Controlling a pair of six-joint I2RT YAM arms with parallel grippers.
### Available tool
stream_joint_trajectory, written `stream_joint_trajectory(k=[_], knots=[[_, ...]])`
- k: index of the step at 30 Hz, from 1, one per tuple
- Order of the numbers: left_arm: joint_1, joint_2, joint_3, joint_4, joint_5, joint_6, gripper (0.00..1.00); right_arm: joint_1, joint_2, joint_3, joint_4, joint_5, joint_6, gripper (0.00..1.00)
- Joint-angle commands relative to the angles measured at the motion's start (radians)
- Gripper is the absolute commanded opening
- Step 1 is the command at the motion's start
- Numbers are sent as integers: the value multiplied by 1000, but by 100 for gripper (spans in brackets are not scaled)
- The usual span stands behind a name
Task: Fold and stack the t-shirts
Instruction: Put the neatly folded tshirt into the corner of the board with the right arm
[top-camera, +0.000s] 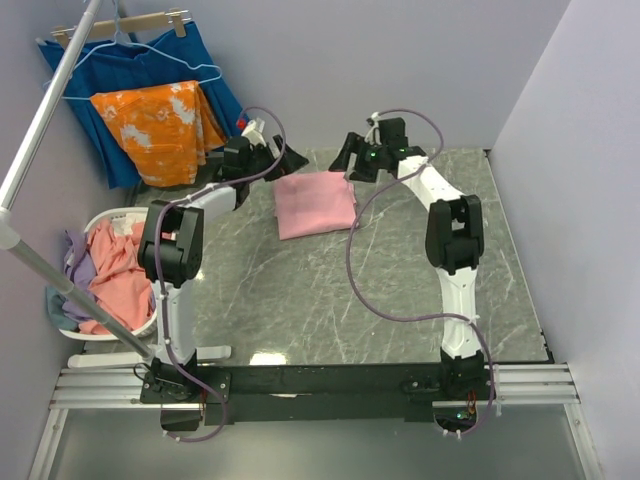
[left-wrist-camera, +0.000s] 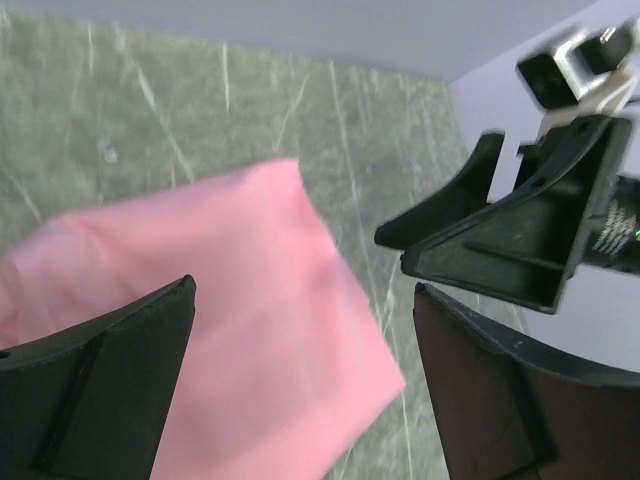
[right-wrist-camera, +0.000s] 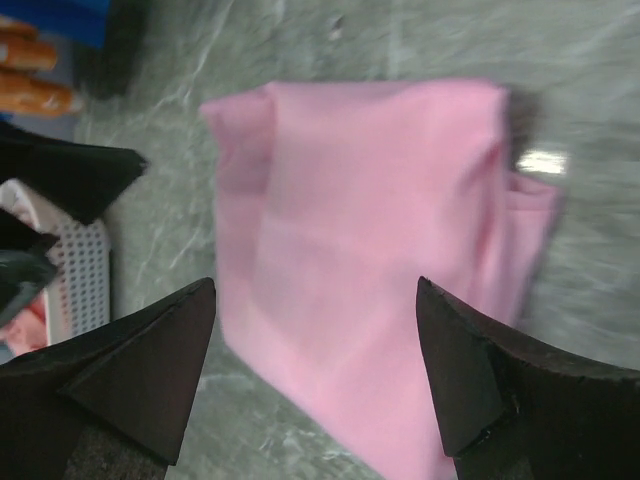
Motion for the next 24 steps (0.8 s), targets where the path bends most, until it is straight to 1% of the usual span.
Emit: stream_joint_trajectory(k=[1,3,5,7,10,11,12,13,14,16,17,18,22,24], knots=[[-3,-11,-104,101,48,-74,95,60,65,110,4,-97,16,87],[-3,21,-103,104,43,-80,95,69,116,151,1,-123,26,87],[-3,70,-78,87,48,-82,95,72,142,164,-11,-111,36,86],[-3,101,-35,52,31,-63,94,71,134,129,-10,-27,20,87],[-3,143,23,-16,-9,-20,94,57,148,124,-79,36,14,87],[-3,156,38,-39,-39,-8,94,48,156,118,-124,44,20,87],[-3,161,66,-59,-58,18,95,45,154,99,-134,47,19,87],[-3,164,77,-76,-75,29,95,40,147,80,-143,85,8,87],[-3,161,81,-99,-113,36,95,40,119,22,-154,105,-4,87],[-2,150,77,-120,-154,55,95,39,79,-55,-130,157,-21,87],[0,131,51,-117,-197,56,95,39,44,-112,-123,169,-26,87],[2,120,34,-116,-214,56,96,37,32,-134,-122,185,-32,87],[15,77,-32,-108,-236,50,96,36,35,-154,-178,240,-53,87],[18,52,-66,-116,-268,58,96,34,33,-163,-180,240,-58,87]])
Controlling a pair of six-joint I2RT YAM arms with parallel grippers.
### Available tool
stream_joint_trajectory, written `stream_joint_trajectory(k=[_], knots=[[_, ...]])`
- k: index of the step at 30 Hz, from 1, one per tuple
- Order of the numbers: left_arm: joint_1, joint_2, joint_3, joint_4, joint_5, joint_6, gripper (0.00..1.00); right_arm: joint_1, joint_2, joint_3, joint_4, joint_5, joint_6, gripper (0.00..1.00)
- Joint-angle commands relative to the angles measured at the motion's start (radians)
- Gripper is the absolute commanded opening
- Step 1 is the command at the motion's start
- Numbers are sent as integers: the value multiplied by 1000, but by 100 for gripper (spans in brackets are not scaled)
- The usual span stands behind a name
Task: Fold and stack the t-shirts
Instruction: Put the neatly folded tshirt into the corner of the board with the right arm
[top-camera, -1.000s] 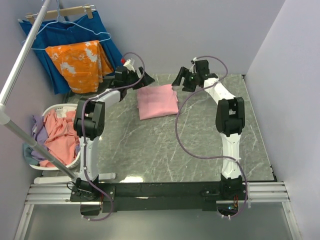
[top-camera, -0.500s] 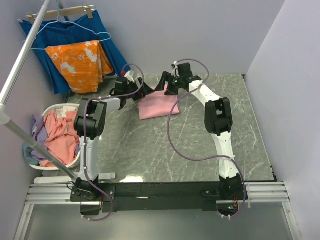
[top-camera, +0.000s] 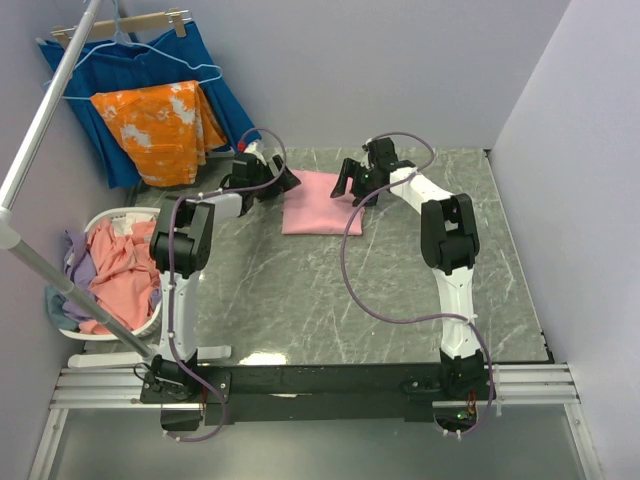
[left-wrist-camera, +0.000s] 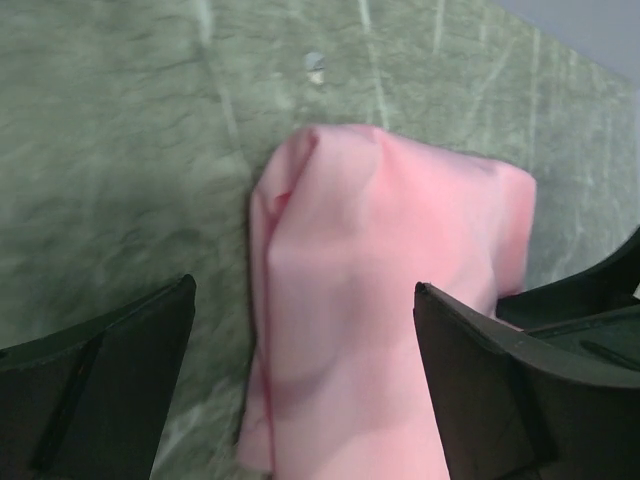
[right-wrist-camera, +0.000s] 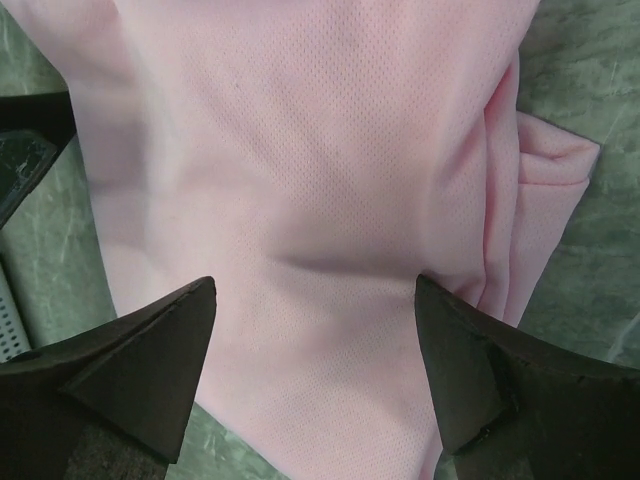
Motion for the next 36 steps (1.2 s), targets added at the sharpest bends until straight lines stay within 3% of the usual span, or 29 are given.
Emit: stream_joint_trajectory(k=[1,7,11,16,20,24,36], knots=[[16,-91,-65,-35,-95,35,96,-6,-11,-53,-92,97,-51,87],[15,-179,-114,53,-26,51,96,-5,-69,-129,-17,35,-62,87],[10,-132,28,45,112,45,96,-5,-82,-140,2,2,-73,87],[-16,-92,124,-21,152,51,94,-6,-221,-270,135,-25,-65,87],[-31,-153,18,-36,86,81,95,-14,-349,-338,168,79,-71,95],[-34,-199,-91,-26,46,88,95,-34,-367,-314,79,130,-75,96],[-38,-210,-209,-52,-17,86,95,-66,-407,-540,144,91,45,96]])
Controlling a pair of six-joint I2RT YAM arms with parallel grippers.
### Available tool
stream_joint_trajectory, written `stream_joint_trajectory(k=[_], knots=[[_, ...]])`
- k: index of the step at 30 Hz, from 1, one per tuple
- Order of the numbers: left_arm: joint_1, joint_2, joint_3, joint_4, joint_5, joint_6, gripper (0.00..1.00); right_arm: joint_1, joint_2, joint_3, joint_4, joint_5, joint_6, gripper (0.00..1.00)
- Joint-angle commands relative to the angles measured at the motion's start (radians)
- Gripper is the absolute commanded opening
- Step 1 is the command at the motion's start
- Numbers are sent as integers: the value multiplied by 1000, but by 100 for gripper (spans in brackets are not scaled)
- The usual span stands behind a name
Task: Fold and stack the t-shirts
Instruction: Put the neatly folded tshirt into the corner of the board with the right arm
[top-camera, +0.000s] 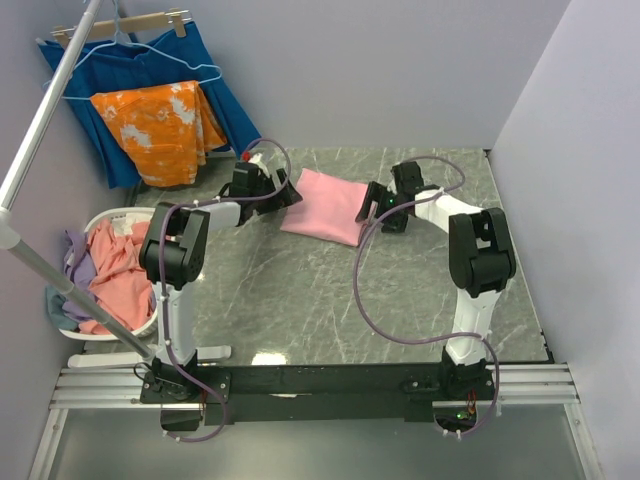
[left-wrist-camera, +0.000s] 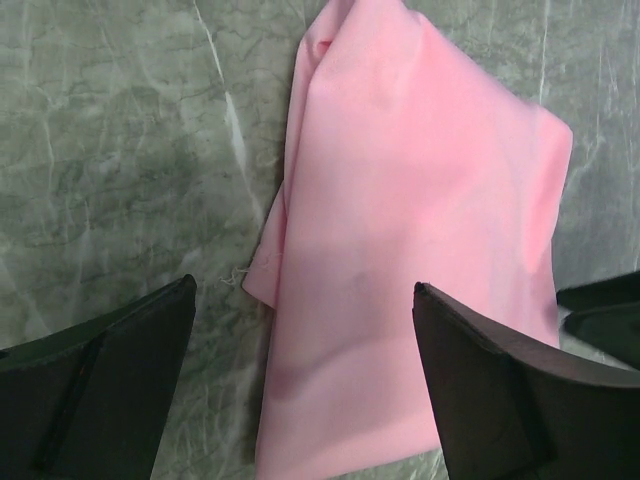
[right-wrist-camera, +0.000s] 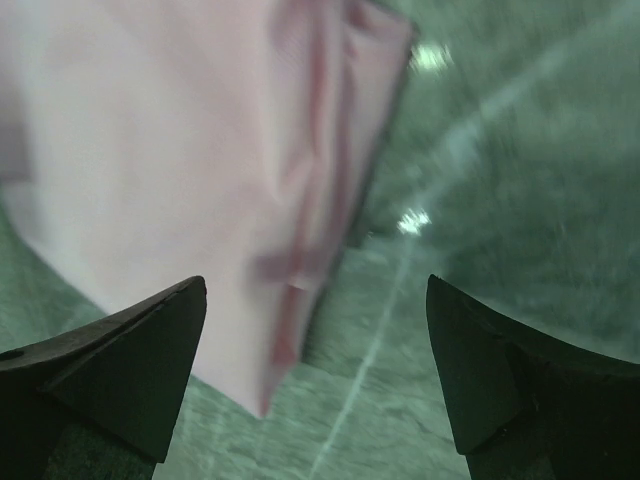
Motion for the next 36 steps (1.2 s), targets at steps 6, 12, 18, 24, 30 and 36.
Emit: stream_joint_trajectory(k=[6,12,18,24,30,36], knots=[[-9,-46,-48,19,-22,-16,95,-4,-25,-109,109,-93,135,95],[-42,-31,-56,33,-13,-60,94,32,114,-11,88,-128,203,93],[-81,-20,-62,56,4,-105,94,48,214,68,180,-228,304,82],[-81,-42,-79,79,36,-128,93,26,269,212,214,-230,335,19],[-81,-114,-99,45,27,-107,93,-93,311,358,180,-197,340,0],[-81,-241,-154,25,-1,-87,94,-239,337,449,186,-164,353,0]])
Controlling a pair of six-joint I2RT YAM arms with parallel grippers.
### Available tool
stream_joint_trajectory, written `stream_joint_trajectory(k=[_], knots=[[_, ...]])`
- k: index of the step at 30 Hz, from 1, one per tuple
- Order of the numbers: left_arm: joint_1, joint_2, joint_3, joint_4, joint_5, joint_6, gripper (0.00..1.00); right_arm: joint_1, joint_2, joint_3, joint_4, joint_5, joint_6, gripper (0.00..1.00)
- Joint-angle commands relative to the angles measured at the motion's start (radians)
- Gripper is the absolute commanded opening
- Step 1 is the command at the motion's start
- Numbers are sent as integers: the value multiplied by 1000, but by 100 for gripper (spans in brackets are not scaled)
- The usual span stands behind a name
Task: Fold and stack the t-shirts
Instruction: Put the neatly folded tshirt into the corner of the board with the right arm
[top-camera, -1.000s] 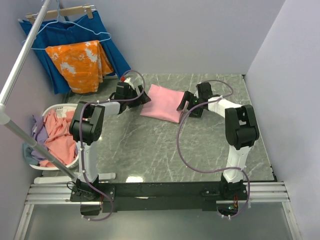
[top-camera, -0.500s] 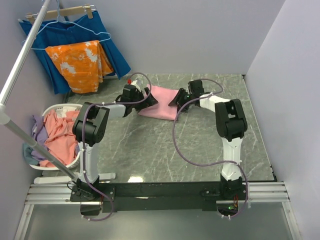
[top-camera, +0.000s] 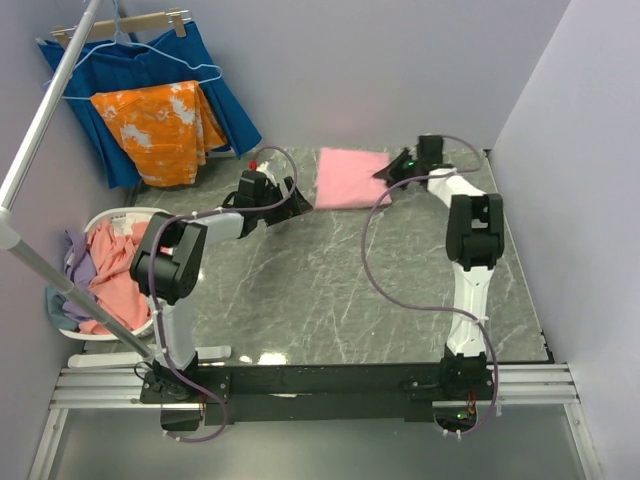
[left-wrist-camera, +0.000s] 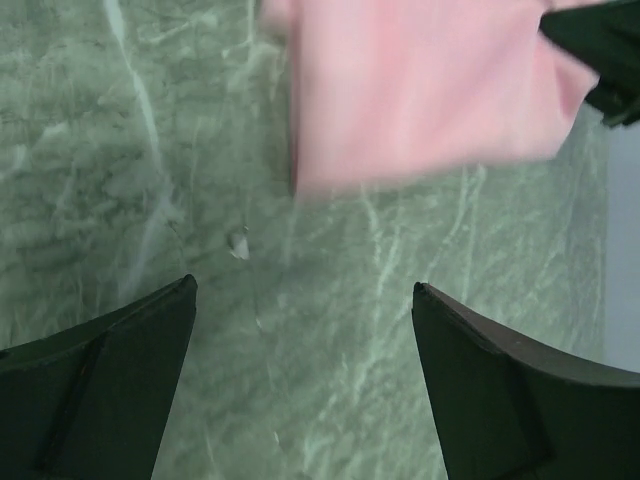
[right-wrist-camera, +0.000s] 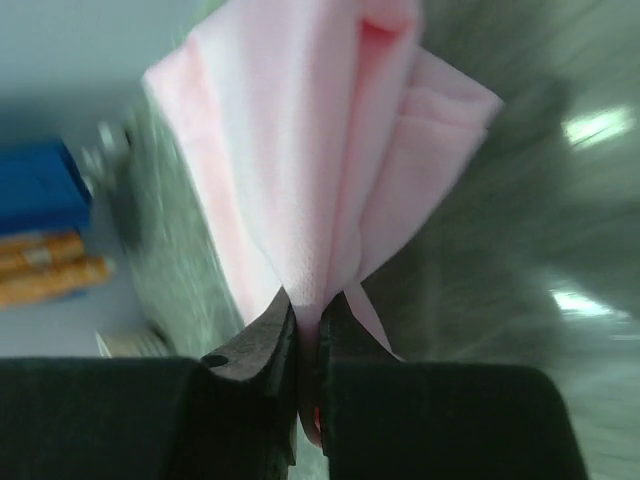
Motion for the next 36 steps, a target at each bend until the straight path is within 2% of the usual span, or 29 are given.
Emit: stream_joint_trajectory(k=[1,8,11,15,18,22,24,26,30,33,36], knots=[[-4,-147,-18,0,-5,20,95,-133,22,99,21,56,20,0],[-2,-204,-8,-21,28,36,95,-273,16,112,42,187,23,0],[-4,-204,0,-24,32,39,95,-320,-19,31,101,248,53,0],[-4,-201,-5,-23,38,36,95,-379,-131,-196,258,317,116,0],[-5,-201,-9,-18,47,31,95,-412,-161,-239,332,350,150,0],[-7,-206,-15,-18,44,34,95,-414,-113,-115,227,354,100,0],[-7,-207,-15,-18,46,34,95,-393,-96,-44,184,407,38,0],[-7,-204,-12,-20,51,36,95,-379,-67,51,72,440,-59,0],[-11,-196,-11,-17,60,34,95,-342,81,439,-186,575,-227,0],[-14,-190,-11,-15,64,36,95,-343,169,629,-313,623,-293,0],[-16,-178,-3,-17,73,37,95,-345,203,663,-361,646,-324,0]])
